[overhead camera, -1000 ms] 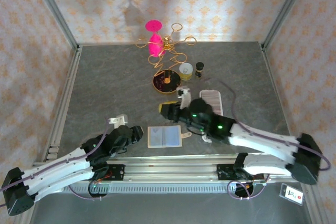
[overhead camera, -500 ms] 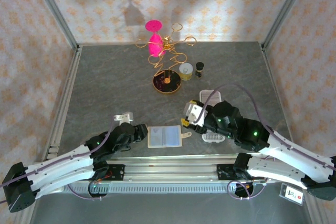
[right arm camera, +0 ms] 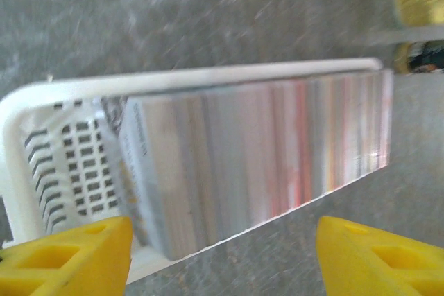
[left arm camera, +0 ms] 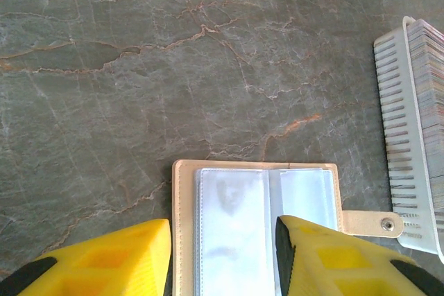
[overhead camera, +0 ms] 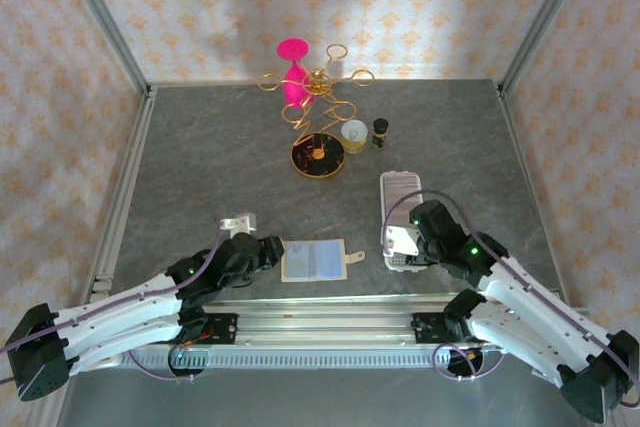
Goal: Put the credit cards into the card holder
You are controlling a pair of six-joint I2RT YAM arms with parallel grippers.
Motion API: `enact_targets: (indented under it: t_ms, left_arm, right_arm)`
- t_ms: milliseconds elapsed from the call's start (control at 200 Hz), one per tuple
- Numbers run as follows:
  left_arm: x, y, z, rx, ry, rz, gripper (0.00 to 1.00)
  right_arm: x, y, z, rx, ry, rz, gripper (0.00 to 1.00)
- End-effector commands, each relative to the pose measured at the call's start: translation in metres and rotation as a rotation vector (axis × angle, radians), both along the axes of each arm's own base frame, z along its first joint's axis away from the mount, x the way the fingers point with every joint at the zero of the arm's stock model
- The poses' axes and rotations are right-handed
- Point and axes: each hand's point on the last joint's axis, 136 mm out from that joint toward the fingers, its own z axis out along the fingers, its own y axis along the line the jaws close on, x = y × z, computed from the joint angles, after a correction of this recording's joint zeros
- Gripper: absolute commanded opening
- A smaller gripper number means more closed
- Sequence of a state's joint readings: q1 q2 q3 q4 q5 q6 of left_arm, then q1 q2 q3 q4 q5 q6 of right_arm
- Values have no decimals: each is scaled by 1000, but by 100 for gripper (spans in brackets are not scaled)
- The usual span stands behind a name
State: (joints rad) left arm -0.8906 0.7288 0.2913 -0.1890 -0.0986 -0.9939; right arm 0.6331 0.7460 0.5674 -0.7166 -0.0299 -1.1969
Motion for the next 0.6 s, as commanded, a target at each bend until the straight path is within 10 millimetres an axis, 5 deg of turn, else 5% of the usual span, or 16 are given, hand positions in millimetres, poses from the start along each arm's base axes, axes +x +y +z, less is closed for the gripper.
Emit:
enact_targets:
  t_ms: [0,596]
  left_arm:
    - [0,-4,5,-22,-14,-12,45]
    - [-2,-1,2,-24,-20,-12,43]
  right_arm:
    - [0,5,-9,1,11,63,70]
    - [11,9,-42,-58,28,105,58]
